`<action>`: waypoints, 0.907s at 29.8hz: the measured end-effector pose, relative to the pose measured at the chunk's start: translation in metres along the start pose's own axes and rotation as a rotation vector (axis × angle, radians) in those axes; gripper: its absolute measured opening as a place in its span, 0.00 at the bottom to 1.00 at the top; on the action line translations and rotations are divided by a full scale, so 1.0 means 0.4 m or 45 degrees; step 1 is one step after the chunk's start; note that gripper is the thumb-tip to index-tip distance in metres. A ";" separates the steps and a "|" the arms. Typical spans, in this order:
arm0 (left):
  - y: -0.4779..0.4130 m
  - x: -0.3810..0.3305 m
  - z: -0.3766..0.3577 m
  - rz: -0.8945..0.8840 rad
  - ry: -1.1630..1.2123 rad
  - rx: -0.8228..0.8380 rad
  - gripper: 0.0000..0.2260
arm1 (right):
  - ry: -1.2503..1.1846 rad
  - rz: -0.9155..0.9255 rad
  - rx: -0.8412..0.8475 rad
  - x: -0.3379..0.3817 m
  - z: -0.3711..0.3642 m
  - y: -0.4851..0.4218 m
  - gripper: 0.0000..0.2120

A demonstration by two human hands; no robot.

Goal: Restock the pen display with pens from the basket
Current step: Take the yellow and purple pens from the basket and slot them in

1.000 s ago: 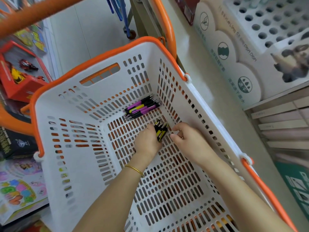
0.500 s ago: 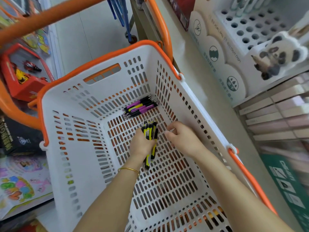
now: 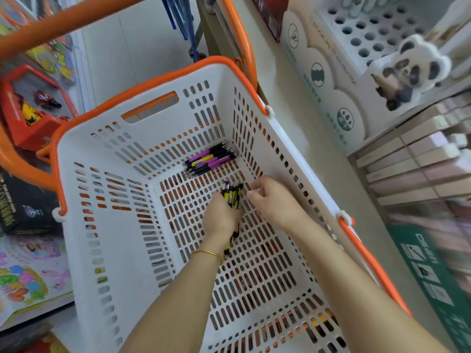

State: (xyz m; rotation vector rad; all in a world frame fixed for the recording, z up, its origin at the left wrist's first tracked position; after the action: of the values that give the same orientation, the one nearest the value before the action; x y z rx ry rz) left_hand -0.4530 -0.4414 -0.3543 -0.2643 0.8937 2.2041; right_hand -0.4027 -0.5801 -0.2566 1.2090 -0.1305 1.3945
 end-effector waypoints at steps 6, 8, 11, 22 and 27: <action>0.069 -0.062 0.163 0.058 0.967 -0.134 0.13 | -0.084 -0.104 0.022 0.012 0.010 0.040 0.11; 0.115 -0.117 0.238 -0.036 1.169 -0.209 0.13 | -0.298 -0.250 0.056 0.007 0.015 0.081 0.22; 0.205 -0.219 0.326 -0.228 1.314 -0.243 0.14 | -1.100 -0.392 0.183 0.056 -0.001 0.179 0.28; 0.582 -0.573 0.373 -0.801 1.325 0.003 0.20 | -2.169 0.026 -0.312 0.115 0.269 0.413 0.20; 0.703 -0.657 0.301 -0.949 1.214 0.170 0.19 | -2.360 0.249 -0.326 0.106 0.370 0.489 0.18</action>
State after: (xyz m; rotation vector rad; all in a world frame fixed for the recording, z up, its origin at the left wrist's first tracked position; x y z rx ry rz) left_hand -0.4530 -0.6448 -0.0059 -1.4017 1.1534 1.2538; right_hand -0.4615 -0.7076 -0.0511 1.8844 -1.6380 -0.0428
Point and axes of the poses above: each hand's wrist, its own y-axis away from the middle knuckle, its own z-axis out of the back of the hand, x = y × z, the point moved 10 cm from there along -y, towards the middle knuckle, and after that the axes turned 1 degree about -z, right-handed, at the moved point
